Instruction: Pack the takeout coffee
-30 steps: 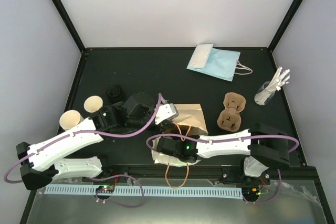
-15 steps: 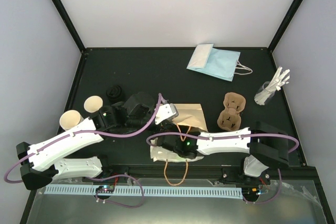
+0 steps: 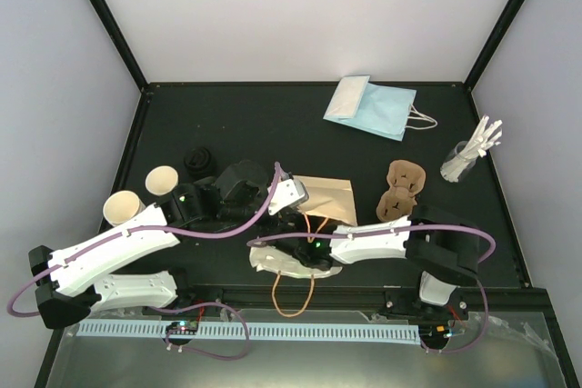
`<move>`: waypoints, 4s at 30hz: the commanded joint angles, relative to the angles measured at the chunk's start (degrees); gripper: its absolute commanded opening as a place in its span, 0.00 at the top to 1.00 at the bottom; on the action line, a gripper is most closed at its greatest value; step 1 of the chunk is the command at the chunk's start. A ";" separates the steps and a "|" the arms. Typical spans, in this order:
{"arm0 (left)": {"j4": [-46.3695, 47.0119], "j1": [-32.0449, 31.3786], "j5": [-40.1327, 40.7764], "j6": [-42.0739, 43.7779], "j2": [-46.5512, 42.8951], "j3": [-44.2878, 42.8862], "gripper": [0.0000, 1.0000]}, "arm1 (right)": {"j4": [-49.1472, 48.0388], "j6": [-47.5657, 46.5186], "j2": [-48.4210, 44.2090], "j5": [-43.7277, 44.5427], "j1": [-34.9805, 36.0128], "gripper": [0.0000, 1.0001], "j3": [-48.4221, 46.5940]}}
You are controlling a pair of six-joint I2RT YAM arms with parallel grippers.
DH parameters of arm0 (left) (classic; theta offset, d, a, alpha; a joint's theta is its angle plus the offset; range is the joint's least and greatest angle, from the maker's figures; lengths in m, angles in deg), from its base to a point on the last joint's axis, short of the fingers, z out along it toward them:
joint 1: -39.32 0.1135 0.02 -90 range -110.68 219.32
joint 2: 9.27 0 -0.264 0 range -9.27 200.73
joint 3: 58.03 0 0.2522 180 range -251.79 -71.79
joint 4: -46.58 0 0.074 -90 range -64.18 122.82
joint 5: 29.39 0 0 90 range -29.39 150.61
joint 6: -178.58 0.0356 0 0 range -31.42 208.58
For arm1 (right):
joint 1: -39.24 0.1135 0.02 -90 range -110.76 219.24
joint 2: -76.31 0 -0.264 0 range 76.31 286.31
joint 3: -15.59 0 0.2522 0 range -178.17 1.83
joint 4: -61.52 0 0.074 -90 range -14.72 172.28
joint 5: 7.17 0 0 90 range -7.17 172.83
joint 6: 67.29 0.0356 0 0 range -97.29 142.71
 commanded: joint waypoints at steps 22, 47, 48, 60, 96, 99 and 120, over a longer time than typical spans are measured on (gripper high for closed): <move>-0.96 -1.49 -1.22 -2.93 0.73 -1.20 0.98 | 3.11 2.35 -4.44 1.31 -0.88 0.99 0.88; -0.80 -1.45 -3.28 -3.89 0.13 -1.86 0.99 | -7.72 -3.95 1.62 2.25 -5.60 0.99 2.58; -0.81 -1.49 -3.41 -3.89 0.14 -1.90 0.98 | -7.66 -3.73 2.23 1.98 -5.70 0.99 2.62; -1.00 -1.49 -3.42 -3.91 0.10 -2.60 0.98 | -7.11 0.22 5.03 -2.21 -6.06 0.99 4.73; -0.17 -1.49 2.56 -4.42 3.29 -2.14 0.98 | 17.46 12.64 -12.61 -12.86 6.29 0.99 -0.61; -0.27 -1.49 2.48 -4.70 4.10 -1.93 0.99 | 19.18 14.87 -12.23 -14.71 6.51 0.99 -0.42; 0.25 -1.67 -0.76 -5.21 3.48 -0.68 0.98 | 9.73 7.52 -14.93 6.86 1.38 0.99 5.31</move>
